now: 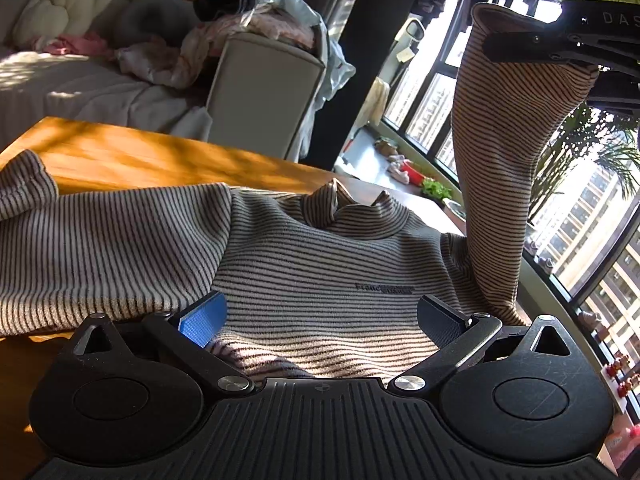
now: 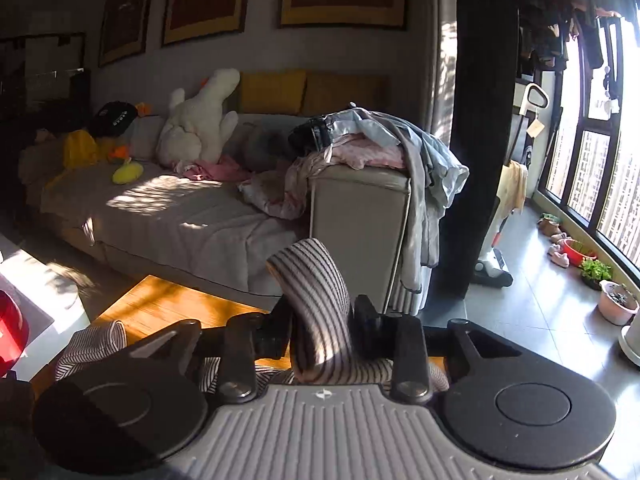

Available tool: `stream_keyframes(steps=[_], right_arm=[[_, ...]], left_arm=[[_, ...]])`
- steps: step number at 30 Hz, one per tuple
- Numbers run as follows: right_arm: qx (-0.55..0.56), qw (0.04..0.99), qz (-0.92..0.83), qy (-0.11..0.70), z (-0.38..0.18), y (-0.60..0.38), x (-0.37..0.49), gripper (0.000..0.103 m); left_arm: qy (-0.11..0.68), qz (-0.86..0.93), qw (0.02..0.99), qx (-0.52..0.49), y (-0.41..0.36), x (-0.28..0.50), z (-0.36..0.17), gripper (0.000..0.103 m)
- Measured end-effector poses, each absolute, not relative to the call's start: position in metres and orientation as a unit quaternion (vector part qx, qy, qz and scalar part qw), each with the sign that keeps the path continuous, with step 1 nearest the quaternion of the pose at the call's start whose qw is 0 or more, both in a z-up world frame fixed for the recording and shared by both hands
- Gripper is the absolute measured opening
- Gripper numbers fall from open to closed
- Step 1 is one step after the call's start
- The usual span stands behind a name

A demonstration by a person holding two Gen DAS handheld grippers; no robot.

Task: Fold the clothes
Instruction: 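Grasp the sleeve nearest the right gripper and fold it across the body, then grasp the other sleeve with the left gripper and fold it across the body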

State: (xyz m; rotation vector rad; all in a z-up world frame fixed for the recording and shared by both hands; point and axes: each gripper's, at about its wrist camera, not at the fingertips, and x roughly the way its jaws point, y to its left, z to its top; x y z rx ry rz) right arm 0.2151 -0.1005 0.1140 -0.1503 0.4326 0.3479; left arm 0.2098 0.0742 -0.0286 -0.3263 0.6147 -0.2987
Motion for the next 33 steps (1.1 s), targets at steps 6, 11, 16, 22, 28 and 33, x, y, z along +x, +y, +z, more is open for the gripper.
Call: stream_keyframes(steps=[6, 11, 16, 22, 28, 33], right_arm=[[-0.056, 0.956, 0.188, 0.216, 0.105, -0.111, 0.214, 0.056], [-0.010, 0.957, 0.161, 0.240, 0.079, -0.147, 0.220, 0.049], [0.035, 0.940, 0.127, 0.315, 0.021, -0.182, 0.234, 0.036], [0.009, 0.934, 0.095, 0.344, -0.038, -0.205, 0.223, 0.029], [-0.019, 0.948, 0.095, 0.304, -0.047, -0.194, 0.209, 0.038], [-0.016, 0.950, 0.099, 0.295, -0.044, -0.195, 0.206, 0.042]], left_arm=[[0.301, -0.148, 0.928, -0.161, 0.074, 0.210, -0.029, 0.103], [0.302, -0.148, 0.928, -0.158, 0.073, 0.210, -0.029, 0.103], [0.304, -0.147, 0.929, -0.154, 0.072, 0.211, -0.029, 0.103], [0.308, -0.149, 0.927, -0.150, 0.071, 0.213, -0.029, 0.103], [0.327, -0.159, 0.930, -0.052, 0.059, 0.210, -0.018, 0.103], [0.227, -0.036, 0.967, 0.108, 0.067, 0.171, -0.001, 0.102]])
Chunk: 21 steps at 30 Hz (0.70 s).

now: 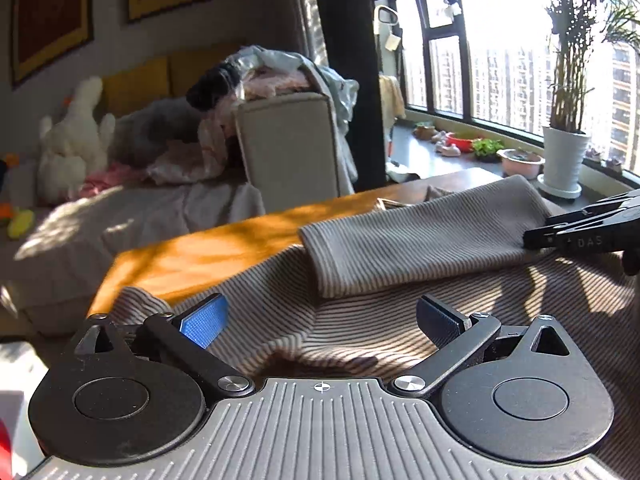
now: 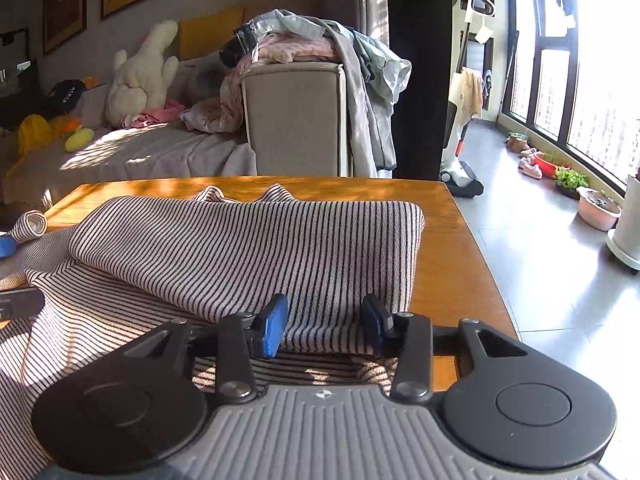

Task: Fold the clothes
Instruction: 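Grasp the other sleeve with the left gripper and fold it across the body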

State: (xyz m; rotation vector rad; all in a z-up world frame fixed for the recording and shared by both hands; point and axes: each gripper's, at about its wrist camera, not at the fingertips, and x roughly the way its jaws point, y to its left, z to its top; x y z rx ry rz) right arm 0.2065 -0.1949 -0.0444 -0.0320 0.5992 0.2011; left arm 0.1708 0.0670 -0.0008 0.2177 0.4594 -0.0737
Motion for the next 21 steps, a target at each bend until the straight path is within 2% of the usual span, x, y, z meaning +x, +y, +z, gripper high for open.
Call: stream_keyframes(steps=[3, 5, 9, 12, 13, 15, 16, 17, 21], right_arm=[[-0.022, 0.951, 0.099, 0.291, -0.044, -0.193, 0.205, 0.044], [-0.026, 0.952, 0.099, 0.289, -0.043, -0.192, 0.203, 0.045], [-0.030, 0.952, 0.101, 0.288, -0.043, -0.191, 0.203, 0.050], [-0.033, 0.952, 0.100, 0.288, -0.042, -0.190, 0.202, 0.051], [-0.035, 0.952, 0.099, 0.287, -0.042, -0.190, 0.202, 0.051], [-0.035, 0.952, 0.098, 0.286, -0.042, -0.189, 0.202, 0.052], [-0.035, 0.953, 0.097, 0.286, -0.042, -0.189, 0.201, 0.052], [-0.038, 0.954, 0.093, 0.283, -0.041, -0.189, 0.200, 0.052], [-0.035, 0.961, 0.100, 0.255, -0.016, -0.178, 0.189, 0.052]], left_arm=[[0.238, 0.031, 0.964, 0.110, 0.098, 0.175, 0.000, 0.095], [0.261, 0.065, 0.958, 0.100, 0.117, 0.183, -0.004, 0.085], [0.290, 0.108, 0.947, 0.088, 0.145, 0.194, -0.011, 0.085], [0.307, 0.122, 0.941, 0.077, 0.162, 0.198, -0.016, 0.078], [0.309, 0.128, 0.939, 0.074, 0.167, 0.198, -0.018, 0.071], [0.307, 0.138, 0.939, 0.066, 0.174, 0.198, -0.019, 0.049], [0.305, 0.143, 0.940, 0.062, 0.177, 0.197, -0.019, 0.028], [0.298, 0.142, 0.943, 0.050, 0.179, 0.194, -0.015, 0.015], [0.263, 0.114, 0.958, 0.009, 0.175, 0.180, 0.005, 0.011]])
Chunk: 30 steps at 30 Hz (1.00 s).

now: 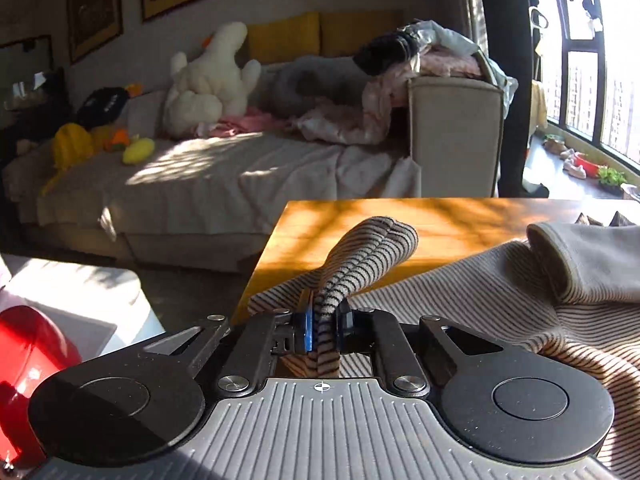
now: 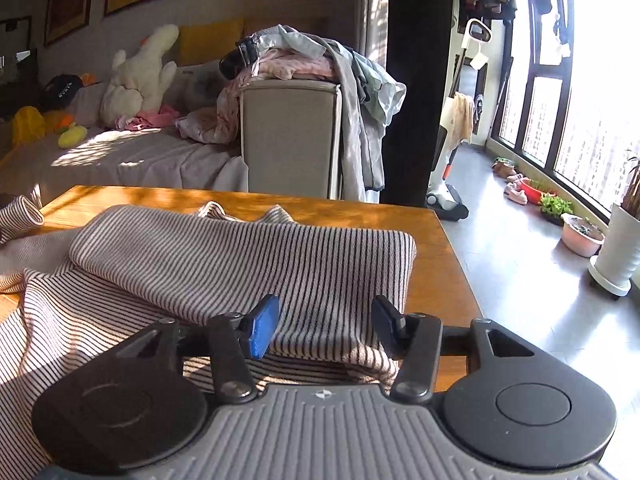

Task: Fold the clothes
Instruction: 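Grasp the other sleeve with the left gripper and fold it across the body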

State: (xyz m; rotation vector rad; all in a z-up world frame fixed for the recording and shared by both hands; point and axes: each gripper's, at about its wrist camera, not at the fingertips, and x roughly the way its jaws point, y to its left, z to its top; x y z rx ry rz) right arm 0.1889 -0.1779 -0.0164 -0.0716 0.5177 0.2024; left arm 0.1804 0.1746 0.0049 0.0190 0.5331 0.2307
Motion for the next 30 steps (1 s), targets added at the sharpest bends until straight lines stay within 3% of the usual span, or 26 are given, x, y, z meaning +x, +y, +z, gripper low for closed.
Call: stream_keyframes(steps=[6, 8, 13, 17, 20, 21, 24, 27, 29, 30], right_arm=[[0.131, 0.912, 0.275, 0.276, 0.043, -0.155, 0.180, 0.052], [0.171, 0.888, 0.311, 0.291, 0.050, -0.143, 0.183, 0.058], [0.252, 0.842, 0.324, 0.349, 0.037, -0.119, 0.213, 0.066], [0.262, 0.835, 0.320, 0.364, 0.023, -0.106, 0.232, 0.065], [0.237, 0.841, 0.333, 0.355, 0.027, -0.097, 0.233, 0.031], [0.223, 0.845, 0.338, 0.350, 0.031, -0.094, 0.232, 0.014], [0.185, 0.866, 0.339, 0.318, 0.046, -0.091, 0.226, 0.008], [0.151, 0.891, 0.325, 0.279, 0.069, -0.102, 0.223, 0.007], [0.131, 0.910, 0.305, 0.249, 0.085, -0.118, 0.223, 0.007], [0.122, 0.920, 0.290, 0.235, 0.092, -0.129, 0.224, 0.007]], left_arm=[[0.206, 0.011, 0.978, 0.023, 0.117, 0.158, 0.032, 0.010], [0.198, -0.012, 0.980, 0.032, 0.100, 0.152, 0.036, 0.010], [0.194, -0.046, 0.979, 0.046, 0.075, 0.146, 0.039, 0.011], [0.196, -0.052, 0.978, 0.045, 0.072, 0.147, 0.038, 0.011], [0.199, -0.055, 0.978, 0.037, 0.074, 0.149, 0.037, 0.011], [0.202, -0.059, 0.977, 0.031, 0.075, 0.151, 0.037, 0.011], [0.208, -0.070, 0.976, 0.008, 0.079, 0.155, 0.038, 0.016], [0.204, -0.080, 0.976, -0.013, 0.083, 0.156, 0.041, 0.031], [0.198, -0.080, 0.977, -0.025, 0.087, 0.155, 0.044, 0.050], [0.198, -0.082, 0.976, -0.029, 0.088, 0.155, 0.044, 0.053]])
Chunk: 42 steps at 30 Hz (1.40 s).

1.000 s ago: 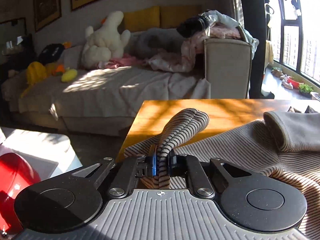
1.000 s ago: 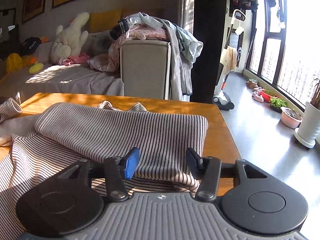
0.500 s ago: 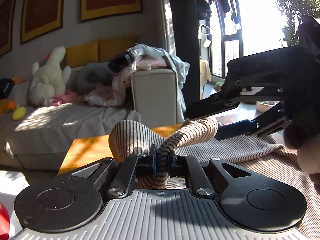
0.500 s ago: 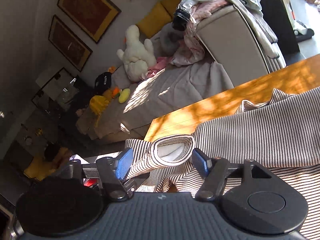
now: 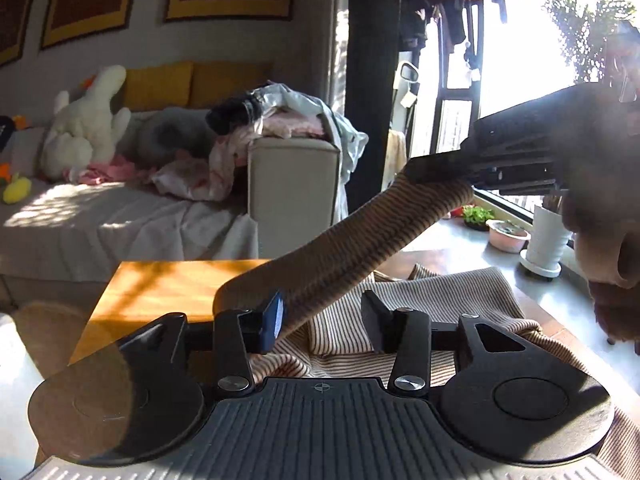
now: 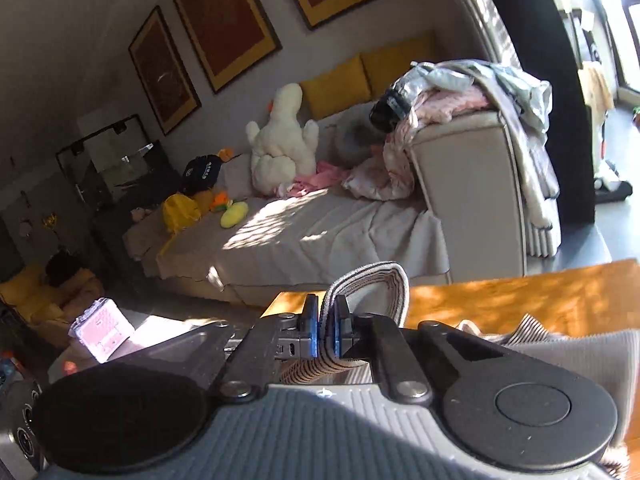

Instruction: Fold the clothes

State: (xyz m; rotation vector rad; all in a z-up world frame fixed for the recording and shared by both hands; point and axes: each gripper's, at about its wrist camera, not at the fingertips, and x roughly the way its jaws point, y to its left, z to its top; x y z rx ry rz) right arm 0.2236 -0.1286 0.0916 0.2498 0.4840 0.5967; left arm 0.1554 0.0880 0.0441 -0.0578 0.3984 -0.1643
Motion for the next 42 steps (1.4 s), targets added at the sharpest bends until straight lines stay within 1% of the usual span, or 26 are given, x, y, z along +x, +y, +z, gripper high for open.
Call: stream_keyframes(steps=[2, 5, 7, 10, 18, 21, 23, 26, 27, 28, 29, 30, 31, 33, 34, 35, 36, 39, 42], right_arm=[[0.101, 0.937, 0.258, 0.213, 0.101, -0.151, 0.226, 0.007], [0.088, 0.952, 0.205, 0.209, 0.097, -0.187, 0.229, 0.007], [0.089, 0.956, 0.177, 0.217, 0.084, -0.211, 0.231, 0.007], [0.100, 0.952, 0.145, 0.250, 0.053, -0.237, 0.232, 0.007], [0.087, 0.938, 0.096, 0.322, -0.031, -0.259, 0.233, 0.007], [0.064, 0.942, 0.091, 0.316, -0.042, -0.255, 0.229, 0.008], [0.050, 0.943, 0.084, 0.317, -0.040, -0.251, 0.228, 0.008], [0.018, 0.947, 0.070, 0.314, -0.031, -0.245, 0.224, 0.021], [0.008, 0.948, 0.064, 0.311, -0.027, -0.243, 0.223, 0.028], [0.002, 0.951, 0.059, 0.302, -0.021, -0.241, 0.220, 0.035], [0.000, 0.956, 0.055, 0.288, -0.015, -0.239, 0.216, 0.039], [0.001, 0.962, 0.054, 0.269, -0.007, -0.236, 0.213, 0.054], [0.009, 0.967, 0.059, 0.248, 0.000, -0.234, 0.210, 0.072], [0.036, 0.972, 0.080, 0.217, 0.009, -0.229, 0.208, 0.088], [0.056, 0.971, 0.099, 0.212, 0.009, -0.226, 0.209, 0.093], [0.077, 0.968, 0.118, 0.207, 0.010, -0.224, 0.211, 0.096], [0.096, 0.964, 0.136, 0.210, 0.008, -0.221, 0.214, 0.103], [0.133, 0.948, 0.138, 0.253, -0.018, -0.215, 0.229, 0.103], [0.153, 0.941, 0.125, 0.276, -0.045, -0.217, 0.238, 0.103]], left_arm=[[0.201, -0.085, 0.975, -0.036, 0.090, 0.157, 0.044, 0.063], [0.208, -0.091, 0.973, -0.041, 0.087, 0.160, 0.042, 0.069], [0.214, -0.100, 0.971, -0.041, 0.082, 0.163, 0.039, 0.073], [0.225, -0.116, 0.967, -0.037, 0.071, 0.169, 0.035, 0.080], [0.242, -0.150, 0.958, -0.029, 0.040, 0.190, 0.017, 0.091], [0.252, -0.163, 0.953, -0.048, 0.032, 0.206, 0.007, 0.092], [0.264, -0.161, 0.950, -0.043, 0.026, 0.218, -0.005, 0.092], [0.289, -0.150, 0.945, -0.031, 0.020, 0.230, -0.025, 0.092], [0.296, -0.152, 0.942, -0.034, 0.021, 0.232, -0.027, 0.092], [0.293, -0.155, 0.943, -0.038, 0.022, 0.232, -0.027, 0.095], [0.295, -0.157, 0.942, -0.037, 0.022, 0.232, -0.027, 0.096], [0.296, -0.156, 0.942, -0.034, 0.021, 0.231, -0.028, 0.096], [0.297, -0.155, 0.942, -0.030, 0.019, 0.230, -0.028, 0.096], [0.297, -0.154, 0.942, -0.028, 0.018, 0.228, -0.029, 0.096], [0.297, -0.154, 0.942, -0.028, 0.018, 0.227, -0.029, 0.096], [0.297, -0.154, 0.942, -0.029, 0.019, 0.227, -0.029, 0.096], [0.297, -0.155, 0.942, -0.031, 0.020, 0.226, -0.029, 0.096], [0.297, -0.156, 0.941, -0.032, 0.021, 0.226, -0.027, 0.097], [0.298, -0.161, 0.940, -0.033, 0.023, 0.224, -0.027, 0.098]])
